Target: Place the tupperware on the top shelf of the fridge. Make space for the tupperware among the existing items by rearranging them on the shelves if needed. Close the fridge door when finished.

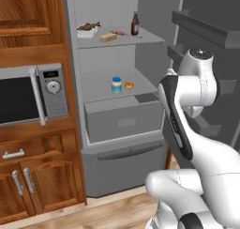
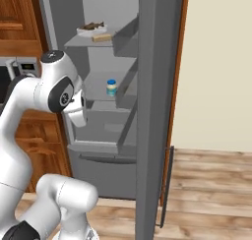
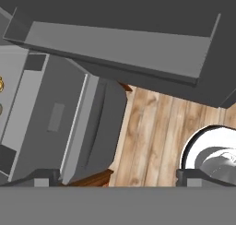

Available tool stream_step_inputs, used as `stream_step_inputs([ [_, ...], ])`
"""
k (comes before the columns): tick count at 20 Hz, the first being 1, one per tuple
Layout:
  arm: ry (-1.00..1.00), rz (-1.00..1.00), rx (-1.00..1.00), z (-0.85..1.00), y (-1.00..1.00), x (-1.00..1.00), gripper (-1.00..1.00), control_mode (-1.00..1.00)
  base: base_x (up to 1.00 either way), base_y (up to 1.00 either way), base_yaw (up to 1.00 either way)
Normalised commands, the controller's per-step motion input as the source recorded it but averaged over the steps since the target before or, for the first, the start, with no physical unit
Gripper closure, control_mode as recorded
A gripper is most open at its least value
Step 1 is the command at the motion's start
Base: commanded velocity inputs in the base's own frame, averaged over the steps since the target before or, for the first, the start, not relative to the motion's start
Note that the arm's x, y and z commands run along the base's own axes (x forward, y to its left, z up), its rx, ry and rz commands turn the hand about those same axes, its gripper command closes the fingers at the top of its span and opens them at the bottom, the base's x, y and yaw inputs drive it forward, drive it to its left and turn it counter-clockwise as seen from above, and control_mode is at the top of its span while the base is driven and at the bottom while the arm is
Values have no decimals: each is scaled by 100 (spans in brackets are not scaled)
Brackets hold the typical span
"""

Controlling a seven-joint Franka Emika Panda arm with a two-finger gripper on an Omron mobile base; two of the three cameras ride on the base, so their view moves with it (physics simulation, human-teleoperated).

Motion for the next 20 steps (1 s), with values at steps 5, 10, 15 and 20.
stream_step_inputs([
  [5,0,0,0,0,0,0,-100,100,-18,-1,0],
  [10,0,0,0,0,-2,7,-100,-100,2,-1,0],
  [15,-1,0,3,-8,-62,-27,-100,-100,0,0,0],
  [20,-9,-4,8,-26,-100,-24,-100,-100,0,0,0],
])
